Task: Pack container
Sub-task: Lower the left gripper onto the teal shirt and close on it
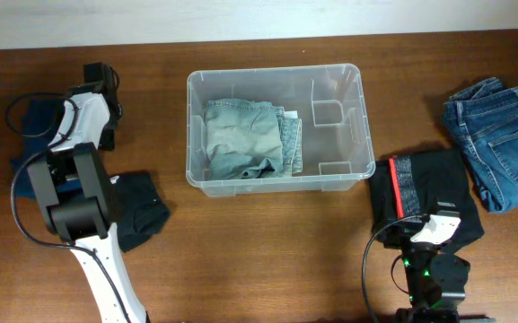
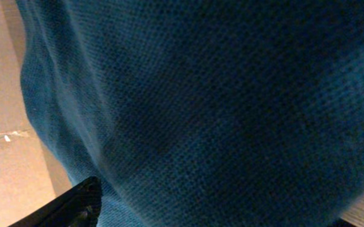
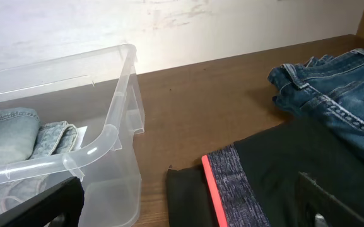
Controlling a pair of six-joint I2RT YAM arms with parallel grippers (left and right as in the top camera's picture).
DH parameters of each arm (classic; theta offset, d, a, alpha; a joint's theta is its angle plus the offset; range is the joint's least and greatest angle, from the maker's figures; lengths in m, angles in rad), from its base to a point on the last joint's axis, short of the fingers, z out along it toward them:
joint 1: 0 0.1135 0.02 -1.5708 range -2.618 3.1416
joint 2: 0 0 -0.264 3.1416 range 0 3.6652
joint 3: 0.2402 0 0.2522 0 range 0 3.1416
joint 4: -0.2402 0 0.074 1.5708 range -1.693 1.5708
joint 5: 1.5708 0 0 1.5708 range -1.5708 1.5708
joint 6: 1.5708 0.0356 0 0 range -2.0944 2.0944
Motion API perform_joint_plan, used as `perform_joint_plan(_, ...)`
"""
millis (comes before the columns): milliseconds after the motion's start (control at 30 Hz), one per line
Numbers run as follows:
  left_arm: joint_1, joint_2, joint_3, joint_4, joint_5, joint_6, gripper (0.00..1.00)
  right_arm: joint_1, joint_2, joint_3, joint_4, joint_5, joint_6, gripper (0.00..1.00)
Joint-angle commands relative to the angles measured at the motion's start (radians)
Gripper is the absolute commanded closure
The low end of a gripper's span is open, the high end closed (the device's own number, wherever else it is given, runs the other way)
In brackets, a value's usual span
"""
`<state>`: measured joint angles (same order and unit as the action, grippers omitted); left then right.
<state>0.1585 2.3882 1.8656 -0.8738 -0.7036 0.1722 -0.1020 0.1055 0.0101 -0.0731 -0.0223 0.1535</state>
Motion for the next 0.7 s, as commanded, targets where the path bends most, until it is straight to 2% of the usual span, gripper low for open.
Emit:
perform_joint_plan(0, 0.016, 0.107, -0.032, -0.006, 0.054, 0.002, 0.21, 0.005, -0.008, -0.005, -0.006, 0.009, -0.004, 0.01)
perform_joint_plan(200, 0.016, 0.107, -0.032, -0.008, 0.077, 0.003, 0.29, 0.005, -0.008, -0.005, -0.006, 0.009, -0.004, 0.01)
perform_joint_plan(500, 0.016, 0.107, -0.032, -0.004, 0.181, 0.043, 0.32, 0.005, -0.008, -0.005, -0.006, 0.009, -0.004, 0.01)
perform_joint_plan(567, 0.016, 0.107, -0.032, -0.004, 0.198, 0.047, 0.39, 0.005, -0.008, -0.005, -0.006, 0.009, -0.004, 0.01)
perform_joint_plan(667, 0.016, 0.107, -0.032, -0.004, 0.203, 0.052, 0.61, 0.005, -0.008, -0.005, -0.006, 0.009, -0.004, 0.01)
